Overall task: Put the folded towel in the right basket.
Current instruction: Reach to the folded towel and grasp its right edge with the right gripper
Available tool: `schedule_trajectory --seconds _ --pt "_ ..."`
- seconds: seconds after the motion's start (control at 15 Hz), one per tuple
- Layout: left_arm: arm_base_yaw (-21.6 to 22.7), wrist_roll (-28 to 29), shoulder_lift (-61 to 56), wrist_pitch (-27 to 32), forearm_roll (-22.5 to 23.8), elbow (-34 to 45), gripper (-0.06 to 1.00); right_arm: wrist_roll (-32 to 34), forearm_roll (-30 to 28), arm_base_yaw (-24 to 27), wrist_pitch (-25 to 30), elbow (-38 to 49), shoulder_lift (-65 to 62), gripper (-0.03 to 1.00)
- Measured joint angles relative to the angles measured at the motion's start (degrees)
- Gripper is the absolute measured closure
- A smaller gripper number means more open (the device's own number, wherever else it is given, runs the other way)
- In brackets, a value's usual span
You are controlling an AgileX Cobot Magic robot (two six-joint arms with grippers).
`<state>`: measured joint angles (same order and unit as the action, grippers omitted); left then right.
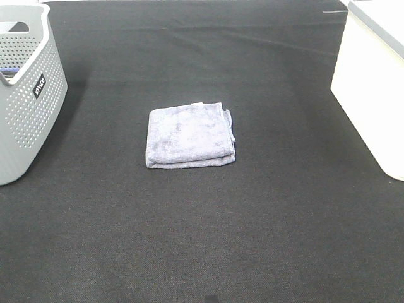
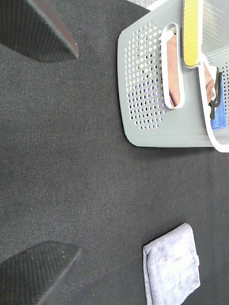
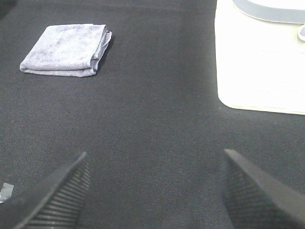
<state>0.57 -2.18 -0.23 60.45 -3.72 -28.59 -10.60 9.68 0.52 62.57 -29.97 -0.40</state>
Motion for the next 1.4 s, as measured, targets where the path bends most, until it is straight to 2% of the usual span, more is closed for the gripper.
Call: schedule_trajectory --seconds 1.4 --pt "0.00 0.00 0.00 0.00 0.00 0.00 -0.02 0.00 0.00 0.00 0.00 0.00 0.00 0.25"
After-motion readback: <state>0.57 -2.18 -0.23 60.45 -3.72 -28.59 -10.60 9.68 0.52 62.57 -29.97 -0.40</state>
